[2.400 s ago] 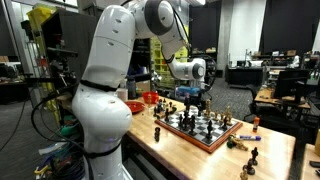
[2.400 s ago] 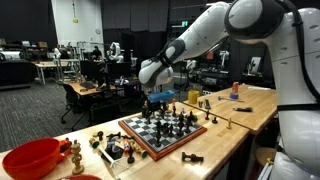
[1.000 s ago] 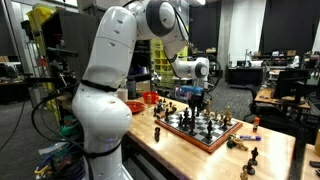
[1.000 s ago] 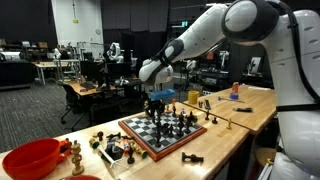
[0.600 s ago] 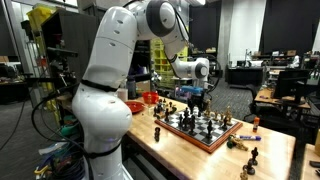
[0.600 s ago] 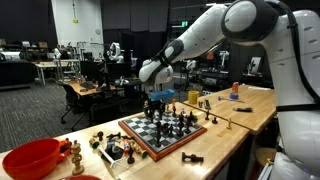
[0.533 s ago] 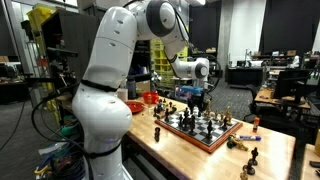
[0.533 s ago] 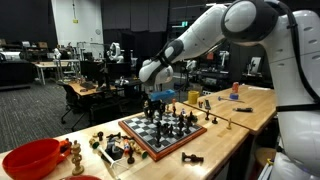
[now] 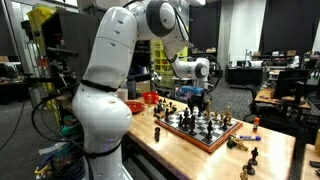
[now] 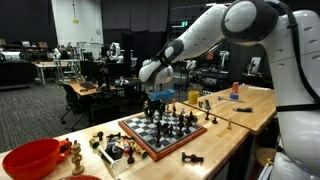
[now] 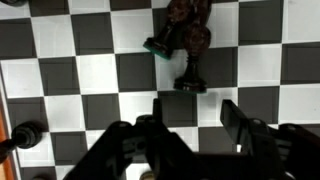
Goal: Pick up the black pawn and place it next to the black bishop
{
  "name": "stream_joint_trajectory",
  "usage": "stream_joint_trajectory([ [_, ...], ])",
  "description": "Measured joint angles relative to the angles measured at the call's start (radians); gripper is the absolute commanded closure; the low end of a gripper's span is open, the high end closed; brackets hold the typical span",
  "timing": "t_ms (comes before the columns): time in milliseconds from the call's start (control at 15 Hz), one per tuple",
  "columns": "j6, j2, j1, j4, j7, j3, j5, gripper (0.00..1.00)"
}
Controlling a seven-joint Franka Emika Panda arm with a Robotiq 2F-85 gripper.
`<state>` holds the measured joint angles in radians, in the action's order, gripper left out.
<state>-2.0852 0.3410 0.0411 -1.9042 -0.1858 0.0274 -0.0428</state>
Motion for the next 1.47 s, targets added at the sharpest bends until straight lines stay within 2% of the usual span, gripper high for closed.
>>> stream_joint_trajectory([
  [667, 0.000, 0.000, 0.000, 0.000, 0.000, 0.000, 0.000, 0.37],
  [733, 0.000, 0.000, 0.000, 0.000, 0.000, 0.000, 0.000, 0.12],
  [800, 0.000, 0.000, 0.000, 0.000, 0.000, 0.000, 0.000, 0.12],
  [1000, -0.002, -0.001, 0.000, 0.001, 0.001, 0.000, 0.000, 0.01],
  [1467, -0.005, -0.082, -0.004, -0.014, 0.060, 0.002, 0.040, 0.00],
])
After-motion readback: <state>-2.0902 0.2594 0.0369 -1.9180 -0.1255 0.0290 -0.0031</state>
